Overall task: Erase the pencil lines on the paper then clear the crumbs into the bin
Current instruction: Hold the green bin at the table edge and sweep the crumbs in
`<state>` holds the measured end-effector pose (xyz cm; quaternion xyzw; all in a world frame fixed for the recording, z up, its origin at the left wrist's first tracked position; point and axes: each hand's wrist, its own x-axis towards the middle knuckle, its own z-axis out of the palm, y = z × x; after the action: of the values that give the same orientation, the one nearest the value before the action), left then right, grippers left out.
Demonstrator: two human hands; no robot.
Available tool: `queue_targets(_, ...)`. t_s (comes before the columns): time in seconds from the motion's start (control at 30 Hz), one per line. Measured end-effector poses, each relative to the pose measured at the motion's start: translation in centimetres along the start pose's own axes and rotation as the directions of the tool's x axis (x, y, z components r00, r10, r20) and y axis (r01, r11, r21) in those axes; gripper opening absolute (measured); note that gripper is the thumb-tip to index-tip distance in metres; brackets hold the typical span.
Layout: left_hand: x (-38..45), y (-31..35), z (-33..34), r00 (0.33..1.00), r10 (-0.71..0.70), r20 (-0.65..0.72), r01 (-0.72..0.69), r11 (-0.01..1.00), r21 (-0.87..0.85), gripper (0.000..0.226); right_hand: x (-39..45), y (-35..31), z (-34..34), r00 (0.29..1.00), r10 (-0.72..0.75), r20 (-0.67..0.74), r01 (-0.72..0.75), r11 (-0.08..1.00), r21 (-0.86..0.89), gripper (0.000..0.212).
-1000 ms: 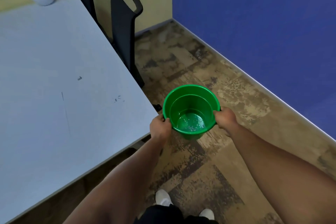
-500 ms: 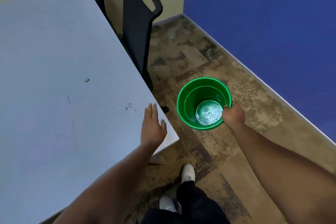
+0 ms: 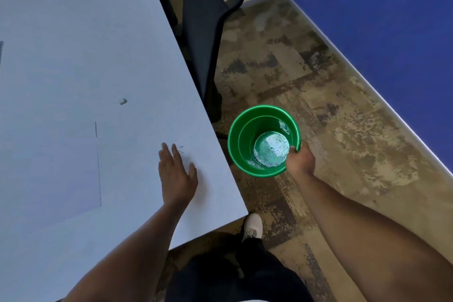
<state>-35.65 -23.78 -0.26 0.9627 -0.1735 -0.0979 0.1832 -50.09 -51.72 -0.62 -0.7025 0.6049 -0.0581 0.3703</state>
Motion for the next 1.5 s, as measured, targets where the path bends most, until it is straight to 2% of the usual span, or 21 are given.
queue_targets(0.07, 0.6, -0.8, 0.1, 0.997, -0.074, -0.038, 0.074, 0.997, -0.008, 0.078, 0.4, -0.2, 1.2, 1.000, -0.007, 0.023, 0.007, 1.000, 0.013, 0.023)
queue_targets(0.2, 1.3, -1.2, 1.3, 0.971, -0.241, -0.006, 0.241, 0.971, -0.013, 0.082, 0.7, -0.2, 3.5, 0.998, 0.000, 0.067, -0.001, 1.000, 0.014, 0.021)
queue_targets(0.33, 1.8, -0.2, 3.4, 0.972, -0.222, 0.081, 0.220, 0.975, 0.025, 0.087, 0.3, 0.0, 6.1, 0.996, 0.029, 0.090, -0.031, 0.999, 0.021, 0.018)
queue_targets(0.5, 2.0, 1.8, 4.9, 0.971, -0.205, 0.123, 0.202, 0.979, 0.036, 0.091, -0.4, -0.2, 7.9, 0.991, 0.057, 0.118, -0.063, 0.997, 0.054, 0.018)
queue_targets(0.57, 1.5, 2.9, 5.6, 0.985, -0.120, 0.128, 0.114, 0.992, 0.054, 0.090, -0.6, -0.2, 8.2, 0.989, 0.049, 0.138, -0.059, 0.996, 0.064, 0.018)
queue_targets(0.63, 0.7, 3.6, 6.2, 0.988, 0.043, 0.146, -0.055, 0.995, 0.081, 0.084, -0.8, -0.1, 8.5, 0.987, 0.040, 0.154, -0.052, 0.996, 0.074, 0.018)
queue_targets(0.73, -0.2, 4.7, 6.6, 0.923, 0.298, 0.241, -0.314, 0.949, 0.028, 0.076, -0.9, -0.3, 8.6, 0.985, 0.015, 0.170, -0.030, 0.996, 0.089, 0.018)
queue_targets(0.83, -0.4, 5.1, 6.4, 0.882, 0.420, 0.216, -0.424, 0.905, -0.026, 0.071, -0.9, -0.5, 8.9, 0.986, 0.010, 0.166, -0.029, 0.993, 0.110, 0.018)
queue_targets(0.9, -0.1, 4.1, 6.1, 0.929, 0.340, 0.148, -0.343, 0.939, -0.007, 0.074, -1.0, -0.6, 9.0, 0.986, 0.010, 0.166, -0.032, 0.991, 0.129, 0.017)
queue_targets(0.97, 0.6, 2.4, 5.5, 0.990, 0.126, 0.065, -0.129, 0.991, 0.043, 0.079, -1.1, -0.5, 9.1, 0.987, 0.009, 0.158, -0.031, 0.990, 0.138, 0.017)
queue_targets(1.0, 0.9, 1.3, 5.1, 0.999, 0.023, 0.040, -0.026, 0.998, 0.061, 0.082, -1.1, -0.4, 9.1, 0.988, 0.010, 0.156, -0.032, 0.989, 0.142, 0.017)
queue_targets(1.07, 1.1, -0.3, 4.6, 0.991, -0.122, 0.046, 0.118, 0.989, 0.089, 0.087, -1.3, -0.3, 9.1, 0.987, 0.010, 0.162, -0.033, 0.989, 0.143, 0.016)
queue_targets(1.17, 0.6, 0.0, 4.7, 0.970, -0.219, 0.102, 0.210, 0.974, 0.088, 0.091, -1.6, -0.2, 9.4, 0.985, 0.020, 0.174, -0.048, 0.986, 0.161, 0.014)
queue_targets(1.23, 0.2, 1.6, 5.2, 0.973, -0.178, 0.144, 0.167, 0.982, 0.087, 0.090, -1.8, -0.1, 9.6, 0.982, 0.019, 0.188, -0.051, 0.985, 0.167, 0.012)
queue_targets(1.37, -0.6, 4.4, 5.9, 0.973, 0.068, 0.220, -0.085, 0.994, 0.068, 0.084, -2.0, -0.3, 9.8, 0.981, 0.006, 0.196, -0.039, 0.986, 0.164, 0.014)
queue_targets(1.5, -0.6, 5.9, 6.3, 0.883, 0.369, 0.290, -0.368, 0.928, -0.057, 0.074, -2.1, -0.4, 10.1, 0.981, 0.005, 0.192, -0.040, 0.983, 0.181, 0.018)
